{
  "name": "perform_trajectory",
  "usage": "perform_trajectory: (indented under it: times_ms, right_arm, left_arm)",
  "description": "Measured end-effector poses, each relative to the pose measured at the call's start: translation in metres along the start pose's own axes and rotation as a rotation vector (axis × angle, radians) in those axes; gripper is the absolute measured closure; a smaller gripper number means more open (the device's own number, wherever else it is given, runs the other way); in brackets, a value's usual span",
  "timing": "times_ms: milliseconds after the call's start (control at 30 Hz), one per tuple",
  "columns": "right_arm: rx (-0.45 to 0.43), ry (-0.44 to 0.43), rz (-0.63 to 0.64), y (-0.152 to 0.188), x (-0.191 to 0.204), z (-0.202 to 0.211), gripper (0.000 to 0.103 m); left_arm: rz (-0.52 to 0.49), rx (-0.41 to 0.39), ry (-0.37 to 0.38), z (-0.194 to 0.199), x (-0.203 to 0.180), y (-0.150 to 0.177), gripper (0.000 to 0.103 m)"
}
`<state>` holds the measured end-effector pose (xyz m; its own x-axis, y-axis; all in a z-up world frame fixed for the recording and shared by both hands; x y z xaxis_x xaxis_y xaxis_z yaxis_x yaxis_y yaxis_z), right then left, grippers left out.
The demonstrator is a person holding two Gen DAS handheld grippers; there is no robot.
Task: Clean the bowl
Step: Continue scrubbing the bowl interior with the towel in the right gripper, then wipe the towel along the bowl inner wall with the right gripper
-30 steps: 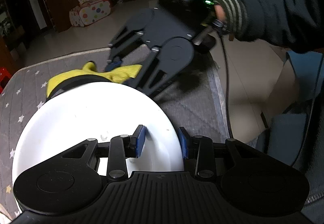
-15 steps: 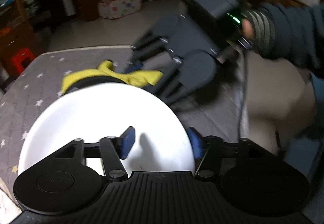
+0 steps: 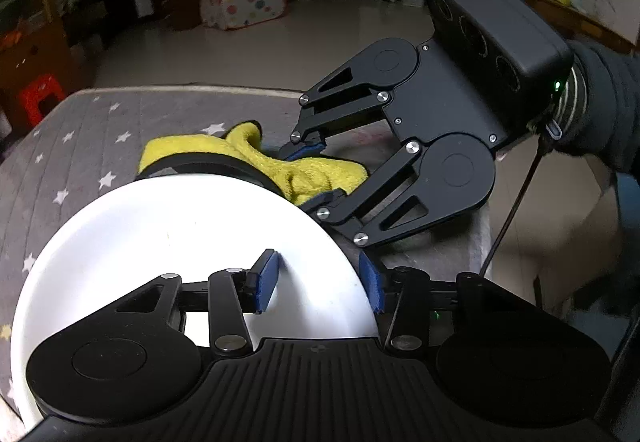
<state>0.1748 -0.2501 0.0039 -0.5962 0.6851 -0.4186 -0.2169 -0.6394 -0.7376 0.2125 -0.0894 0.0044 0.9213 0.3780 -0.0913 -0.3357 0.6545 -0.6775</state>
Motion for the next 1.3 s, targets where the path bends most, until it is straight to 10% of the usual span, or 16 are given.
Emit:
perform_trajectory:
  times_ms: [433, 1300]
  right_arm:
    - [0.001, -0.03, 0.05, 0.0, 0.019, 0.019, 0.068]
    - [-0.017, -0.051, 0.108, -0.018, -0.011, -0.029, 0.068]
  left_arm:
    - [-0.068, 0.022, 0.117, 0.019, -0.002, 0.007, 0.063]
    - [0.001, 0.015, 0.036, 0.016, -0.005, 0.009, 0.055]
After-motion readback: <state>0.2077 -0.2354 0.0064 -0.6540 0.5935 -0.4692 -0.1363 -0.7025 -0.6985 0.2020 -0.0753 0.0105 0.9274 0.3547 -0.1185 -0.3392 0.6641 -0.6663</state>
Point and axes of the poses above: each gripper's, at about its wrist camera, not at the fingertips, and z roughly against the way its jaws point, x to its left, y to its underside, the point moved 2 cm from there along -z, roughly the way its jaws point, and after that the axes turned 11 degrees about z, right-handed, at the moved point
